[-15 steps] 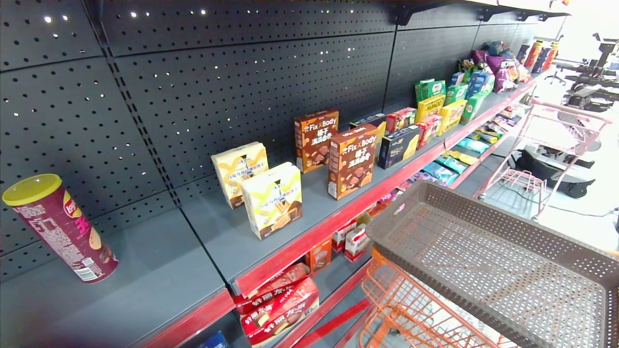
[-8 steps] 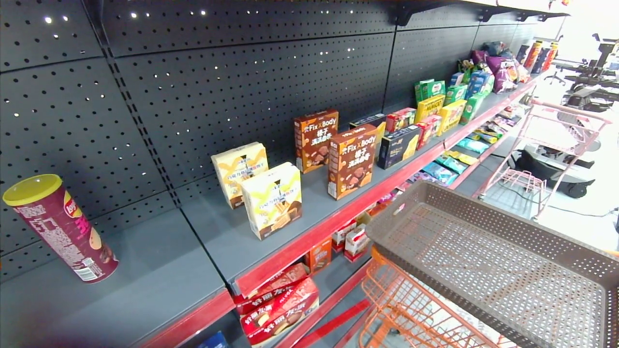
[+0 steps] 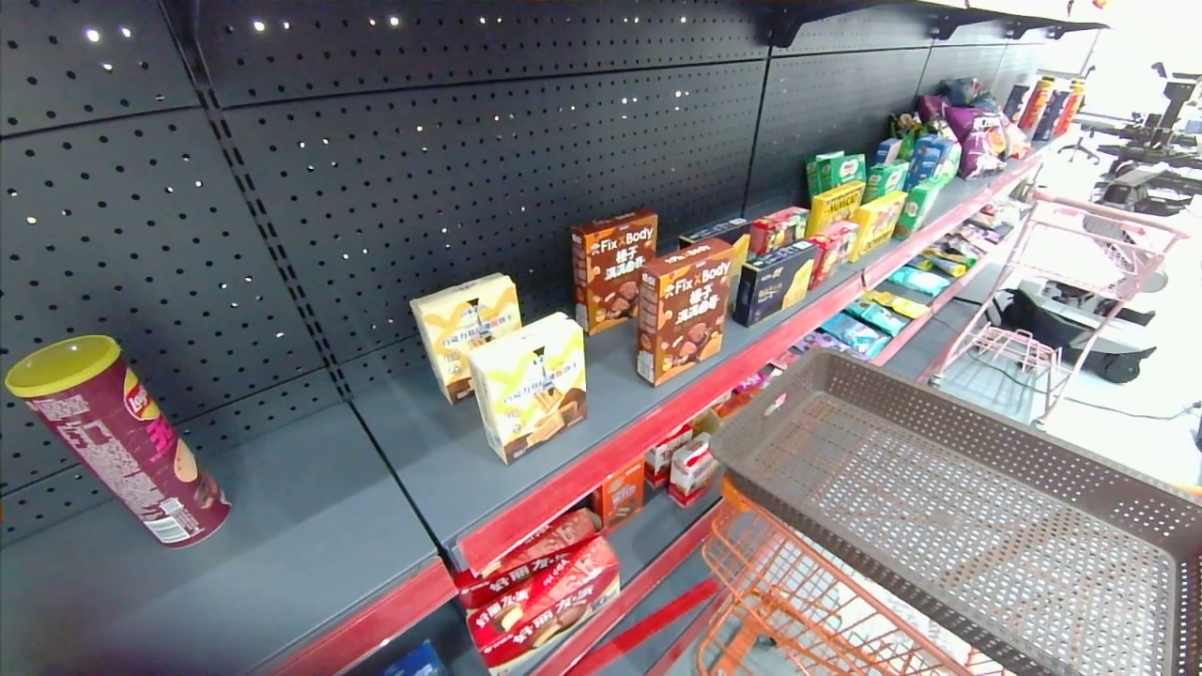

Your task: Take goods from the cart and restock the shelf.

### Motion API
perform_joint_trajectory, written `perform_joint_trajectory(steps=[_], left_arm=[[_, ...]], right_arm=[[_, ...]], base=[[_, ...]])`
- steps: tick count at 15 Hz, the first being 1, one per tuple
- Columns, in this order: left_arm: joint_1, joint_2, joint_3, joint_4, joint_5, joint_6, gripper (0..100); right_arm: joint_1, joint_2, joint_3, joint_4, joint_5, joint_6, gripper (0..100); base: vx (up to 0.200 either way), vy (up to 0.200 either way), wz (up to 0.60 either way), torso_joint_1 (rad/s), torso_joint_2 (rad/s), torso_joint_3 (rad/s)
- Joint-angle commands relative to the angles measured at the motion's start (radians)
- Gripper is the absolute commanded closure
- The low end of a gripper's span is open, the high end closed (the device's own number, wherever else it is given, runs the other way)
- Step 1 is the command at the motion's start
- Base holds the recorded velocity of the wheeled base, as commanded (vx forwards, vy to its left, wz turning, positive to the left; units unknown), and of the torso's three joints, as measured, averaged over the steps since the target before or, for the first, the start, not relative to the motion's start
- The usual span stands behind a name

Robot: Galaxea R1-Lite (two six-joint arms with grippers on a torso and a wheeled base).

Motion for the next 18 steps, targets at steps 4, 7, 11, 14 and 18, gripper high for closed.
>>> perform_joint_trajectory(steps=[4,7,11,14,18], left_arm=[[0.000,0.001,0.000,0.000,0.000,-0.002,0],[0.000,0.001,0.000,0.000,0.000,-0.003,0],[0.000,0.001,0.000,0.000,0.000,-0.006,0],[0.000,0.001,0.000,0.000,0.000,-0.003,0],[0.000,0.001,0.000,0.000,0.000,-0.002,0]], right_arm=[[0.000,-0.015,0.011,0.002,-0.001,-0.002,100],[0.000,-0.020,0.009,0.000,0.004,-0.003,100],[0.000,-0.029,0.015,0.002,0.030,-0.025,100],[0.000,-0.032,0.017,0.000,0.030,-0.025,100],[0.000,-0.049,0.029,0.002,0.030,-0.025,100]], base=[[0.000,0.000,0.00,0.000,0.00,0.000],[0.000,0.000,0.20,0.004,0.00,-0.001],[0.000,0.000,0.60,0.002,0.00,0.002],[0.000,0.000,0.60,0.005,0.01,0.002],[0.000,0.000,0.60,0.002,0.00,0.002]])
